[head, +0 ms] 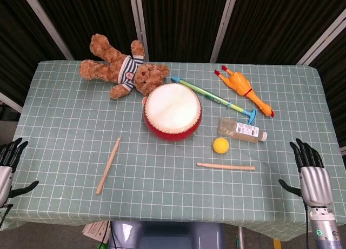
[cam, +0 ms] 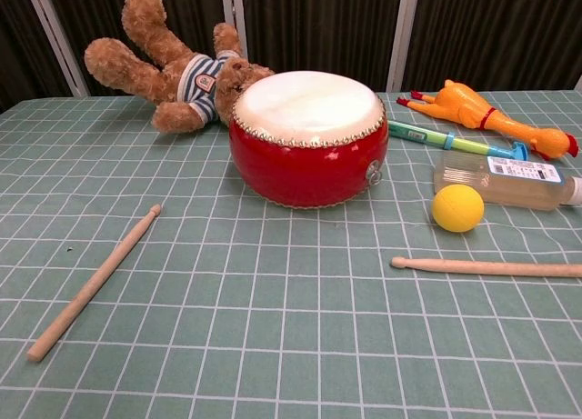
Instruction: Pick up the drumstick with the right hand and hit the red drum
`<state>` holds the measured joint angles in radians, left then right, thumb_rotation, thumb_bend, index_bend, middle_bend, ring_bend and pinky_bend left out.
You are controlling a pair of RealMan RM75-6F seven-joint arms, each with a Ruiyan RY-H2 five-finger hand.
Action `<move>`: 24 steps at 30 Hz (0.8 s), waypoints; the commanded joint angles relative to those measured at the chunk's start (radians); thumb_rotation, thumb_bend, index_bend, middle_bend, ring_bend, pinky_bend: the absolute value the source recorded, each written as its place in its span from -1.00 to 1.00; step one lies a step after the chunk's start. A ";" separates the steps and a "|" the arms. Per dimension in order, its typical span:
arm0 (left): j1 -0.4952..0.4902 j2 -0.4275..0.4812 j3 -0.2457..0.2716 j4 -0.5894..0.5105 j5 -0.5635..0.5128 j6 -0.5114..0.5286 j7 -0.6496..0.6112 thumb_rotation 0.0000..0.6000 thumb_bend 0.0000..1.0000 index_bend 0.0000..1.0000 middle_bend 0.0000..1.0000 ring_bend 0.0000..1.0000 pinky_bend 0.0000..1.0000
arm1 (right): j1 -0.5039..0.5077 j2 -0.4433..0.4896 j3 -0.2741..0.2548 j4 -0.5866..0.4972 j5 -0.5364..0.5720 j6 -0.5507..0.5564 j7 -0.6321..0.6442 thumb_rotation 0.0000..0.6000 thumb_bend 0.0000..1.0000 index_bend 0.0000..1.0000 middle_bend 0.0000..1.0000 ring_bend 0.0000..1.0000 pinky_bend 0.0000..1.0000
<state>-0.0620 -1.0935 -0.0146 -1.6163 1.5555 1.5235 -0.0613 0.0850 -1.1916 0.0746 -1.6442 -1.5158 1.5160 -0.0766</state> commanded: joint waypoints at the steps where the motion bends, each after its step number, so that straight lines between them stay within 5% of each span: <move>1: 0.000 0.001 0.001 0.000 0.000 -0.001 -0.001 1.00 -0.97 -1.00 -1.00 -1.00 -1.00 | 0.000 0.001 0.000 -0.001 0.001 -0.001 0.000 1.00 -0.70 -1.00 -1.00 -1.00 -0.79; 18: -0.004 0.004 0.001 -0.005 -0.014 -0.019 0.004 1.00 -0.97 -1.00 -1.00 -1.00 -1.00 | 0.007 0.008 0.001 -0.013 0.017 -0.027 -0.007 1.00 -0.70 -1.00 -1.00 -0.99 -0.79; 21: -0.004 0.006 0.001 -0.008 -0.018 -0.022 0.003 1.00 -0.97 -1.00 -1.00 -1.00 -1.00 | 0.010 0.006 0.008 -0.015 0.022 -0.027 -0.014 1.00 -0.70 -1.00 -0.90 -0.78 -0.57; 24: -0.004 0.007 0.001 -0.012 -0.020 -0.024 0.006 1.00 -0.97 -1.00 -1.00 -1.00 -1.00 | 0.014 -0.013 0.024 -0.007 0.023 -0.008 -0.055 1.00 -0.70 -1.00 -0.43 -0.19 -0.01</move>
<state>-0.0661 -1.0870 -0.0132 -1.6278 1.5360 1.4997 -0.0552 0.0960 -1.1946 0.0897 -1.6554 -1.4937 1.4981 -0.1127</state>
